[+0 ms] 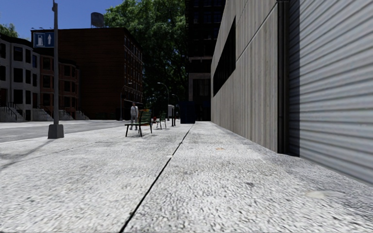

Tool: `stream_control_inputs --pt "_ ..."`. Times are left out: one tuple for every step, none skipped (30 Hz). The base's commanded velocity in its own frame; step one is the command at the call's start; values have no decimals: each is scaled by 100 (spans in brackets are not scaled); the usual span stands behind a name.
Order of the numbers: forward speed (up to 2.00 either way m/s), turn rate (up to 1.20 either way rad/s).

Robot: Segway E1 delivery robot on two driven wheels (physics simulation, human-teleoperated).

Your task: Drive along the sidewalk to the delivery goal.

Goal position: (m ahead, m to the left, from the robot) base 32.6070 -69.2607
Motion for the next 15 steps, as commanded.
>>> stream_control_inputs --pt "200 -26" --pt "200 -26" --pt "200 -26" --pt "200 -26" --pt "200 -26" --pt "200 -26" --pt "200 -26" --pt "200 -26" --pt "200 -26" --pt "200 -26" --pt "200 -26" --pt "200 -26" --pt "200 -26" --pt "200 -26" --pt "200 -26"
